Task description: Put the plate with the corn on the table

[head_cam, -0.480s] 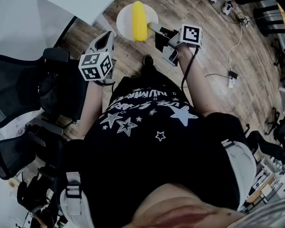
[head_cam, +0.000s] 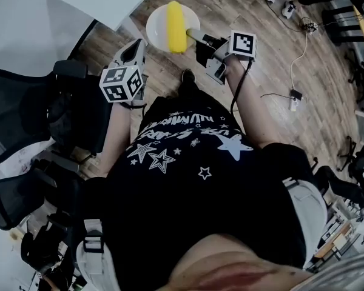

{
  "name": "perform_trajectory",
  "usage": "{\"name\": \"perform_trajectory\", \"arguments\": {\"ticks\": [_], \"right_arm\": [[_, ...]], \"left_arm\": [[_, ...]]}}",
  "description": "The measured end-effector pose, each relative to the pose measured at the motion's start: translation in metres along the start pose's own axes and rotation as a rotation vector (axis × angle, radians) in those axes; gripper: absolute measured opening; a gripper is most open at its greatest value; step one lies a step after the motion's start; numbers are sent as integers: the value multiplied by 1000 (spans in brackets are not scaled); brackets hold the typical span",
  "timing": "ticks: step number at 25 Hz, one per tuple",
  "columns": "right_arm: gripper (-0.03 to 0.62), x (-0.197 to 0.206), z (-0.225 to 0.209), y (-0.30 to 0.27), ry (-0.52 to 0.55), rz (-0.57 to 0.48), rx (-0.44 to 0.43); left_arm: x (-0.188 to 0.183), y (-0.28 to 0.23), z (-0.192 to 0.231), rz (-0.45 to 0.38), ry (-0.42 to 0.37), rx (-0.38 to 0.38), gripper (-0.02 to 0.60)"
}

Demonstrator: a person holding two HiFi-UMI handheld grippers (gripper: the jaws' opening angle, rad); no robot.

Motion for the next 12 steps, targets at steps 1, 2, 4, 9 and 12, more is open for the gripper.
{"name": "perform_trajectory", "arguments": {"ticks": [1,2,4,9,12], "right_arm": [[29,-1,0,0,-1,-1,-3],[29,-3,-1,0,0,-1,-4],[29,-6,-1,-1,4,-1,-8],[29,-9,-1,-3,13,-1,-33],[29,-15,-1,-4,17,1,-36]], "left_arm": [[-1,-1,0,0,1,1,5],[-2,-3,0,1,1,1,5],[-3,-6,1,3,1,2,5],[-3,-8,3,8,5,-3,5],[-6,-12,4,10,6,-7,5]]}}
Point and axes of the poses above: the fingertips, and each gripper's own axes: y backward along the fingers, z to its left, x out of its underside, the point moved 10 cm from there along y, backward along the fingers, and after that the axes turned 11 degrees about z, right-handed, at the moved point
